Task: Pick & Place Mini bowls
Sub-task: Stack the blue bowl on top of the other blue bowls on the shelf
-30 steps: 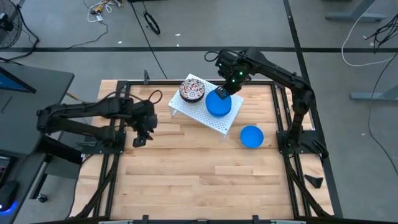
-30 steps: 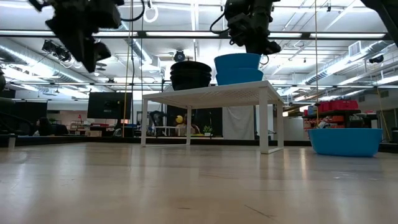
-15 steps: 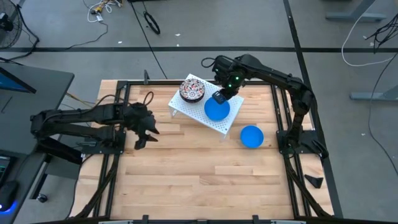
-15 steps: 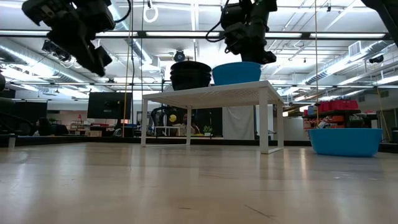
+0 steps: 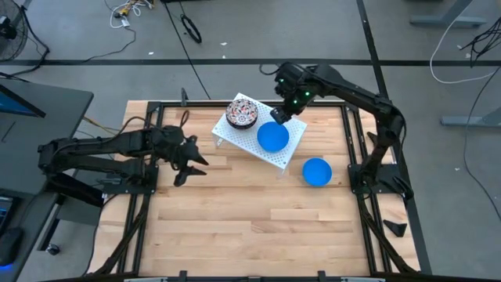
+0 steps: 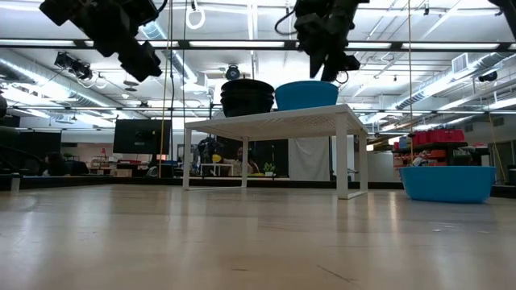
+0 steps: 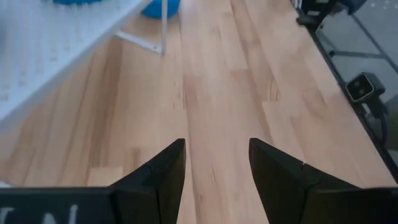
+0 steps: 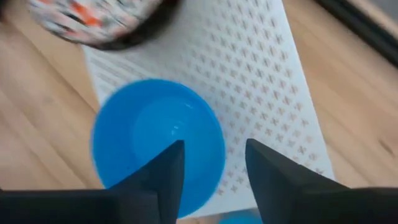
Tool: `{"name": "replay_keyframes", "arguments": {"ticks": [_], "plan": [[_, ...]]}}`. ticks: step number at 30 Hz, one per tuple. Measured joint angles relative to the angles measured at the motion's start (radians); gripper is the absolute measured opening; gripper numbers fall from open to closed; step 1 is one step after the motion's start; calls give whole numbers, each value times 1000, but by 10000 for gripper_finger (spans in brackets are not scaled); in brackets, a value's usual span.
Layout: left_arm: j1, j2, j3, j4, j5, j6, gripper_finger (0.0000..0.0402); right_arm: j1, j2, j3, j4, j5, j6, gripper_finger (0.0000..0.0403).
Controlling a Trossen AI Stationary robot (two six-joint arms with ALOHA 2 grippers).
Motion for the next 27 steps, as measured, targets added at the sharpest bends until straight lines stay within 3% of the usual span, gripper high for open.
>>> {"name": "replay_keyframes", "arguments": {"ticks": [3,6,11,15,27], "plan": [[1,-17,-30,70,25,10,181,4,-40,0,52,-3,-10,182],[1,-62,-139,222,40,-38,181,22,-77,0,96,-4,-6,185],[1,-144,-339,491,-18,-144,181,51,-132,0,156,-5,30,186],[1,-204,-433,616,-57,-178,181,68,-160,0,209,-5,65,186],[1,-394,-605,657,-76,-242,181,120,-174,1,317,-7,175,186]]}}
